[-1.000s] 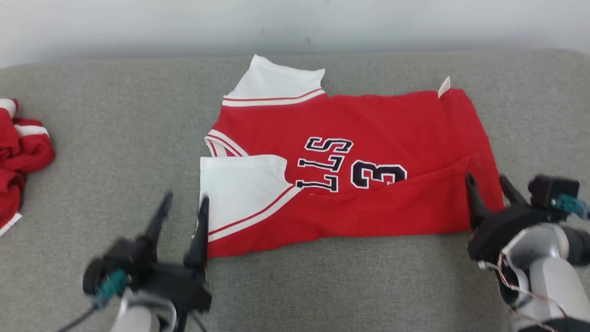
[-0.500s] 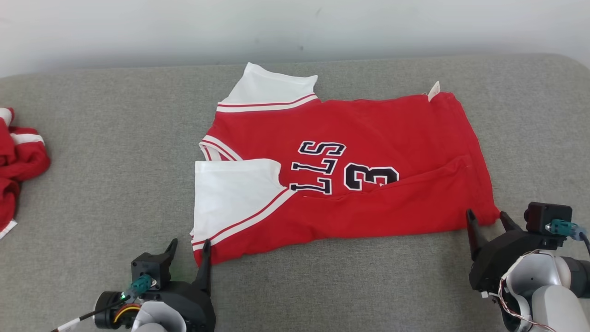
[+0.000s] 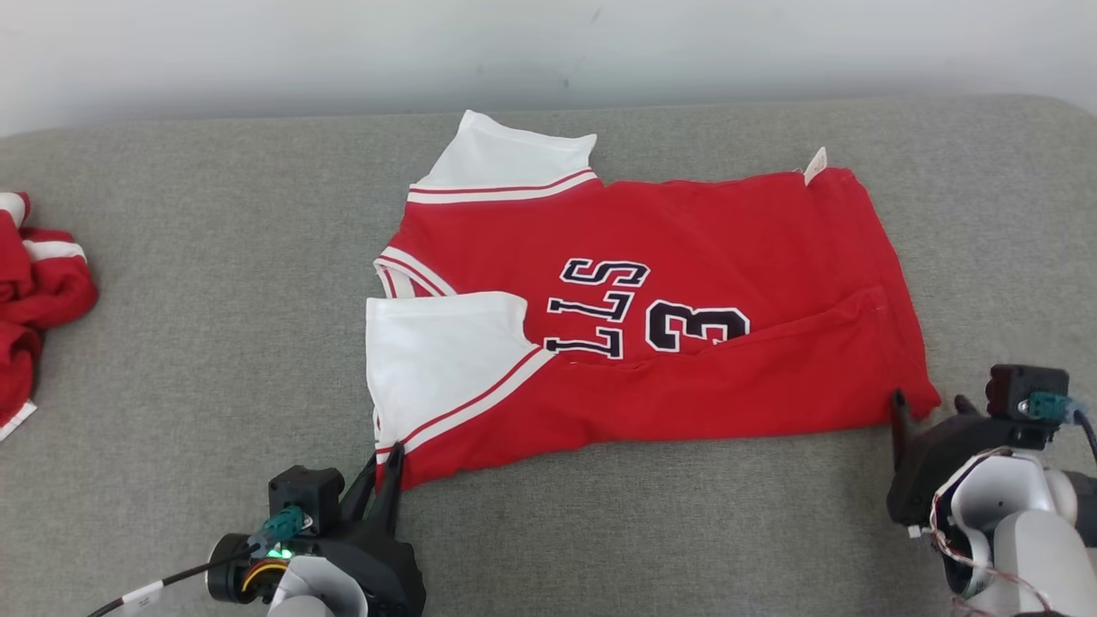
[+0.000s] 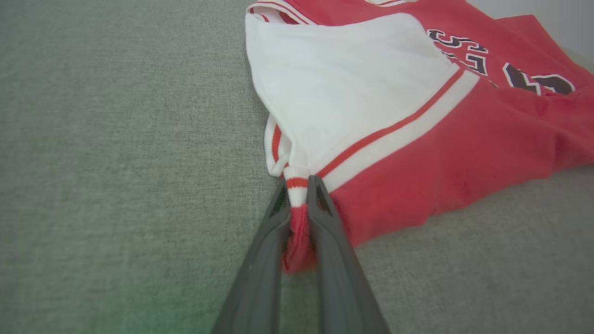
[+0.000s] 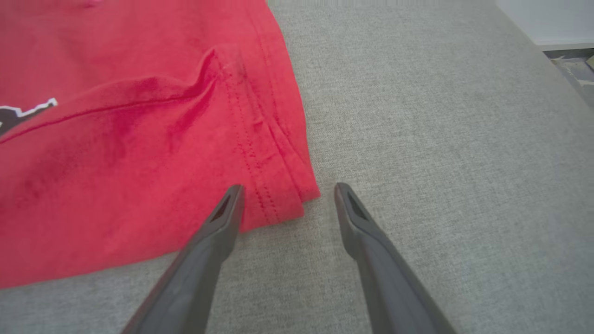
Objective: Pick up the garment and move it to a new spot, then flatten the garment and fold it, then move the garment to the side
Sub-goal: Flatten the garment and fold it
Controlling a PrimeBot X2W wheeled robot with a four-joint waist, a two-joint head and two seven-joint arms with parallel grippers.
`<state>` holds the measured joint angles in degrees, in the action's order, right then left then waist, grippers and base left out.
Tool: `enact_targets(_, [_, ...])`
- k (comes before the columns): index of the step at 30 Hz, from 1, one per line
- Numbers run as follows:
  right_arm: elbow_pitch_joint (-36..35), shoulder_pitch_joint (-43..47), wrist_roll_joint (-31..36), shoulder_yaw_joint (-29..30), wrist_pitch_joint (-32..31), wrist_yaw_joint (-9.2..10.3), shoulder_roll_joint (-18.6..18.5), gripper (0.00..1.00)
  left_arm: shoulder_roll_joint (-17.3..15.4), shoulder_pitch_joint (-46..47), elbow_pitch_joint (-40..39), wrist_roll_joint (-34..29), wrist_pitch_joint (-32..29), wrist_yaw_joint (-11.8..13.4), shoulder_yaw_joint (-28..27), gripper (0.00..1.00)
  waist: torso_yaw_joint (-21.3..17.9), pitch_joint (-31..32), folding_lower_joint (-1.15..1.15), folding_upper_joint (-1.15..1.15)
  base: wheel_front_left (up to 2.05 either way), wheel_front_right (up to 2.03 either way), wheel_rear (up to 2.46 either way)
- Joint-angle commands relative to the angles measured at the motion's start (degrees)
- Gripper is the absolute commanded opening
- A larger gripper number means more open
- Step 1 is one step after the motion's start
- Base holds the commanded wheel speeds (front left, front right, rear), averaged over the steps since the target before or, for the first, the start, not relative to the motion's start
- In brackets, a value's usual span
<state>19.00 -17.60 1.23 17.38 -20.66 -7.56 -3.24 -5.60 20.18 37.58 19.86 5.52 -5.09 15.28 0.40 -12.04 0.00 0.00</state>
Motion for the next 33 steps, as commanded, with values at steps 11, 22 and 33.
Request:
enact_targets(11, [7.42, -5.25, 4.37, 3.57, -6.42, 0.12, 0.38, 0.86, -0.15, -0.29, 1.47, 0.29, 0.76, 0.08, 1.31, 0.0, 1.85, -0.81, 0.0, 0.0, 0.0, 0.0, 0.0])
enact_targets(22, [8.05, -4.46, 2.78, 3.05, -1.48, 0.12, 0.37, 0.0, -1.76, -1.5, 0.93, -0.08, 3.21, -0.86, 3.24, 0.0, 1.55, 2.29, 0.0, 0.0, 0.0, 0.0, 0.0])
enact_targets(33, [0.14, 6.35, -3.21, -0.23, -3.53, 0.12, 0.31, 0.0, -6.99, -11.6, -4.39, 1.34, 1.46, -0.91, 3.29, 0.0, 0.7, 9.48, 0.0, 0.0, 0.0, 0.0, 0.0])
